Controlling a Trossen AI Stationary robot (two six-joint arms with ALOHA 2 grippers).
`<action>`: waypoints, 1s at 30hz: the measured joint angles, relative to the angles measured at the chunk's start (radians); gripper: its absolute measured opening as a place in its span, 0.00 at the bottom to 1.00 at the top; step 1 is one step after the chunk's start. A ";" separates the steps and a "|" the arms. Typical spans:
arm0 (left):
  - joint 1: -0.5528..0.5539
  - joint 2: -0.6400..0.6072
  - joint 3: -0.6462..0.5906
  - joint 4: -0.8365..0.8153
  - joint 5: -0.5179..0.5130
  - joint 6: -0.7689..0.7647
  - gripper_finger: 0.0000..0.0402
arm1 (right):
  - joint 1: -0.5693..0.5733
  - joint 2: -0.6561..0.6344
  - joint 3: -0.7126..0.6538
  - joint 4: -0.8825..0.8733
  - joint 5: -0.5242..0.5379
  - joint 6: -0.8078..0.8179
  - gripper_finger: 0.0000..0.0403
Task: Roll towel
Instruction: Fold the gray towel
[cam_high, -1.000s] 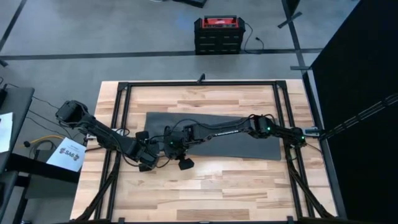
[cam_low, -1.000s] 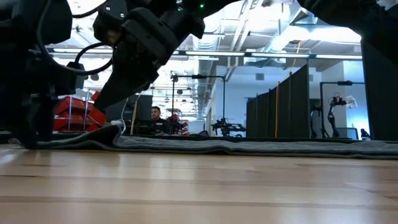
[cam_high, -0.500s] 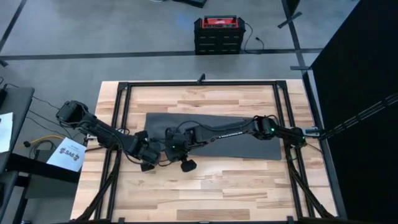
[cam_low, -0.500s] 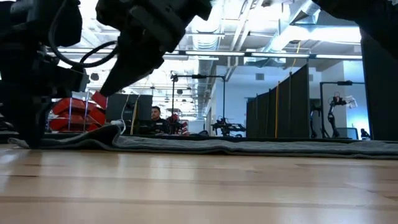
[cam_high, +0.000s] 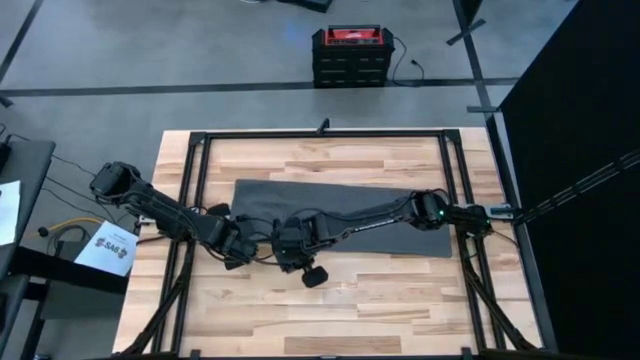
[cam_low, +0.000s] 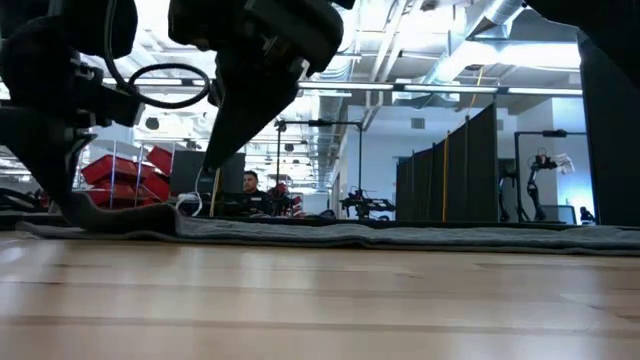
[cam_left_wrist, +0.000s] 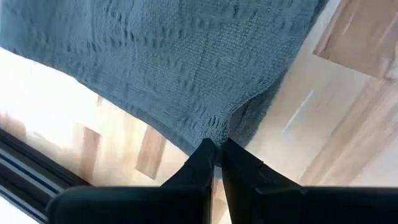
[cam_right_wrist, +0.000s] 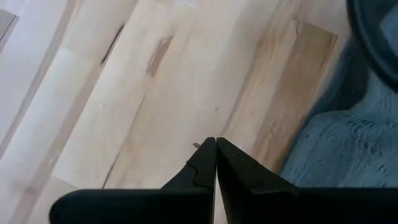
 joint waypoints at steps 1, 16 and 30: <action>0.000 0.000 0.000 0.000 0.003 -0.007 0.02 | 0.003 0.000 0.000 -0.001 0.000 0.001 0.00; 0.010 -0.001 -0.158 0.020 0.010 -0.251 0.02 | 0.068 0.003 -0.077 0.044 -0.002 0.080 0.00; 0.007 -0.002 -0.159 -0.040 -0.086 -0.361 0.02 | 0.058 -0.013 -0.157 -0.075 0.156 0.172 0.00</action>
